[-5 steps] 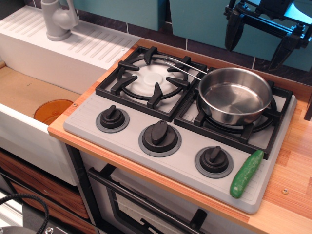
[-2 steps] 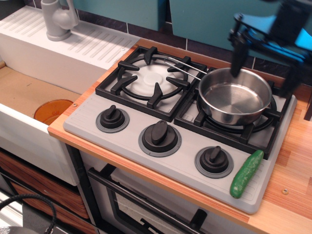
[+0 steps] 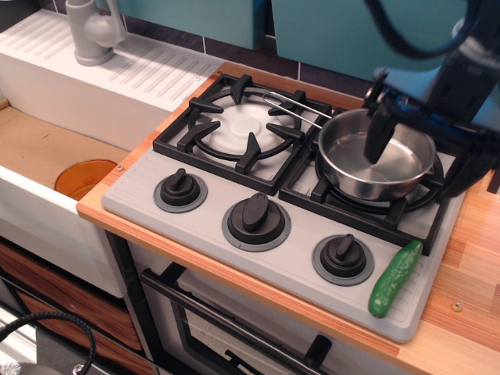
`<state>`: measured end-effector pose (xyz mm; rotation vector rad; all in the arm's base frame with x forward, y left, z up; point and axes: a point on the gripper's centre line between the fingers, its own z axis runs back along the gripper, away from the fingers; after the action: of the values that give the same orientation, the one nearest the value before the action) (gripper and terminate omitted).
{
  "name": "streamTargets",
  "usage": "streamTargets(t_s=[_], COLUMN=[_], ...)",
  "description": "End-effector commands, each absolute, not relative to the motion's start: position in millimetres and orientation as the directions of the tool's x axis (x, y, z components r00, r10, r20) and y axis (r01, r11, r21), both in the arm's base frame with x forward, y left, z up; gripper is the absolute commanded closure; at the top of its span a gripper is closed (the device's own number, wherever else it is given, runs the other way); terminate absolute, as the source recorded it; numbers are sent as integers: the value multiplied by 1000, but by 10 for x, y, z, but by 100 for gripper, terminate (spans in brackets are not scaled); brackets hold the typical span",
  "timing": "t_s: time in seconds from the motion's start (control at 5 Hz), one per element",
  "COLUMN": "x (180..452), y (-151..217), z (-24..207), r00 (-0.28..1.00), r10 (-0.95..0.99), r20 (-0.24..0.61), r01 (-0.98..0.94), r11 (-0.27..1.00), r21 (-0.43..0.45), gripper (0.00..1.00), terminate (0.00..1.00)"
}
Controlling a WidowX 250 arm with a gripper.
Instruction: Put pot or pan on stove and put pickle in pot or pan
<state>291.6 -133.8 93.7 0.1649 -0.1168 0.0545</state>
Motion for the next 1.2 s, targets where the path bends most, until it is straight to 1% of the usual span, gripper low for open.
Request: streamTargets(t_s=[0.0, 0.6, 1.0], x=[2898, 2768, 2717], y=[-1369, -1447, -1522], z=[974, 748, 553], r00=[977, 972, 966], r10=[33, 29, 37], r20=[210, 233, 256], r01=[-57, -58, -71], r11=[992, 991, 990], r21=[111, 118, 124], gripper=[0, 0, 0], terminate=[0, 0, 0])
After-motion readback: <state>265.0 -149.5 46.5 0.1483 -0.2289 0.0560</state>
